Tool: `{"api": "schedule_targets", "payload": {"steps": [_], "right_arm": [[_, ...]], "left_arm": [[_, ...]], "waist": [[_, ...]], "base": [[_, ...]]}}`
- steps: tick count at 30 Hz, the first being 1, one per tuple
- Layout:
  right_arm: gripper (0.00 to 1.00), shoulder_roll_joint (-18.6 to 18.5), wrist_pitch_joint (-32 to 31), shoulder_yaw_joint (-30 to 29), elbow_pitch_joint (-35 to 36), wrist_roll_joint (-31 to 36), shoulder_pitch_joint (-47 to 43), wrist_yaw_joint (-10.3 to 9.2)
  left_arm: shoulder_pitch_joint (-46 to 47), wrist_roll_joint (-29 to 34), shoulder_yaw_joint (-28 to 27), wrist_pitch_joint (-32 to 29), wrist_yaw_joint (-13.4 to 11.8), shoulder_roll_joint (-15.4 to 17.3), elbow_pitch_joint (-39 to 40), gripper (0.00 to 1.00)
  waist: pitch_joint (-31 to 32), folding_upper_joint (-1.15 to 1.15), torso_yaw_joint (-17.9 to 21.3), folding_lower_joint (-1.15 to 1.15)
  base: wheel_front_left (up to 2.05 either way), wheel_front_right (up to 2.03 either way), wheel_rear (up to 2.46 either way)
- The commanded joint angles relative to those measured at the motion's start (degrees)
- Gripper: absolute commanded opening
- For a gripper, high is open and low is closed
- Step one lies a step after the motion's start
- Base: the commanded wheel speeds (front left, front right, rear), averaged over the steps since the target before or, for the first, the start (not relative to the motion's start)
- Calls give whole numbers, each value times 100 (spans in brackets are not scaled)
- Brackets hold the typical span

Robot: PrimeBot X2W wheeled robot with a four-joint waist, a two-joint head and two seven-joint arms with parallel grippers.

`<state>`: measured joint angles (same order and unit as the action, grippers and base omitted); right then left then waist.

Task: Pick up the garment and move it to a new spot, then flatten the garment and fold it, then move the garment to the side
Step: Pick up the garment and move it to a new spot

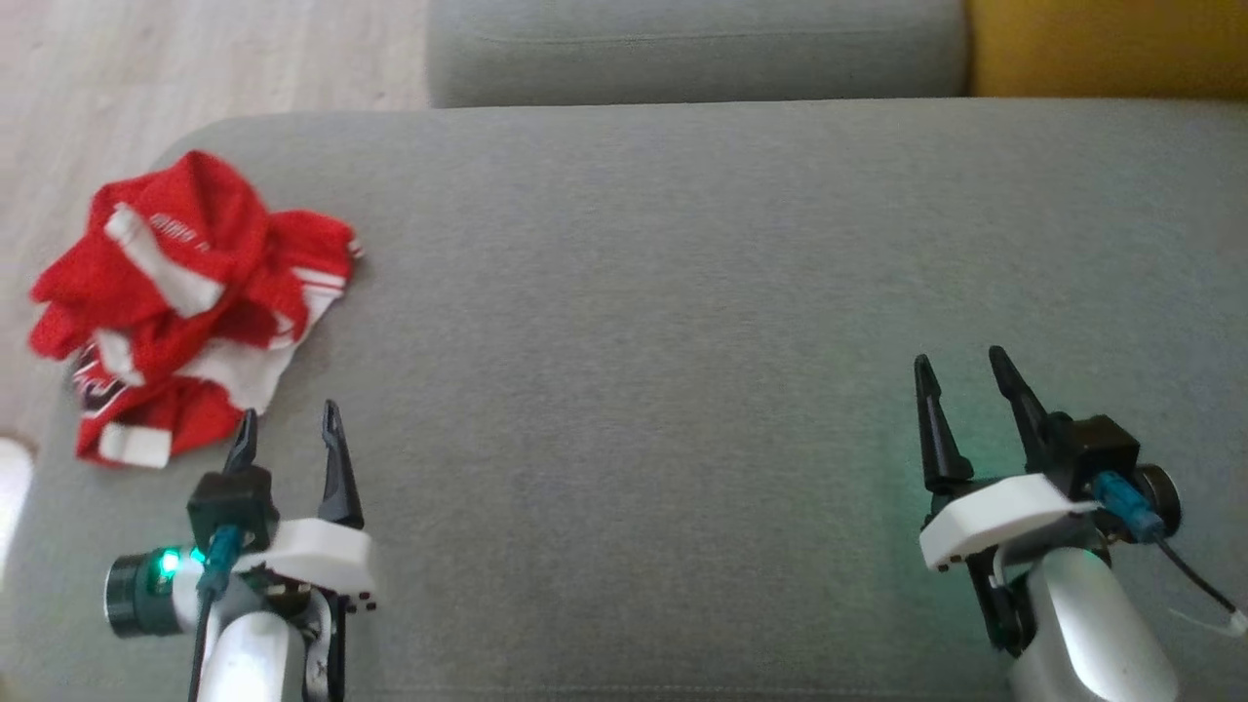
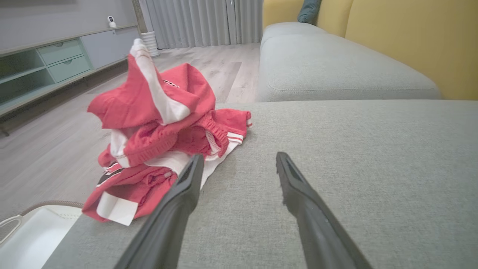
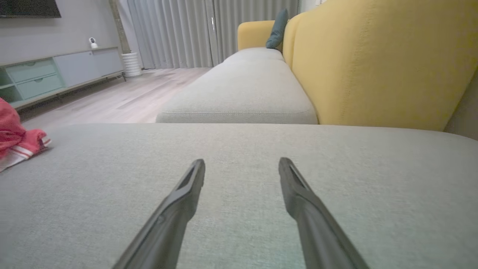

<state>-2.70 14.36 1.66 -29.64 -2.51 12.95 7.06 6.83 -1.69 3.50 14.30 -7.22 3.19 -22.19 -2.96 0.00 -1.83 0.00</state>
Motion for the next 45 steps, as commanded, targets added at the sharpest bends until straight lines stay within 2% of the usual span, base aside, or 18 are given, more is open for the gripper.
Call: {"api": "schedule_targets", "payload": {"steps": [1,7,19,25,33,38,45], "right_arm": [[100,-18,63,188,159,-59,308,43],[100,-18,63,524,97,-181,351,43],[100,-18,63,749,24,-278,417,43],[100,-18,63,828,-4,-292,464,43],[100,-18,63,981,-12,-248,610,43],[100,-23,63,1088,33,-99,770,43],[100,-183,63,1266,191,-20,1027,43]], "left_arm": [[270,-26,-163,70,1,46,175,100],[305,-42,-154,70,39,24,205,100],[222,-83,-396,70,33,24,202,100],[146,-146,-590,70,44,22,110,100],[177,-310,-850,70,143,6,138,100],[460,-504,-990,70,412,-11,-16,100],[1320,-509,-1191,70,790,17,-317,100]], "waist": [[-6,0,-255,0],[-12,0,-855,0],[-85,0,-2235,0],[-125,0,-2676,0],[-333,0,-2692,0],[-643,0,-2487,0],[-1199,0,-2097,0]], "base": [[0,0,0],[0,0,0],[0,0,0],[0,0,0],[0,0,0],[0,0,0],[0,0,0]]}}
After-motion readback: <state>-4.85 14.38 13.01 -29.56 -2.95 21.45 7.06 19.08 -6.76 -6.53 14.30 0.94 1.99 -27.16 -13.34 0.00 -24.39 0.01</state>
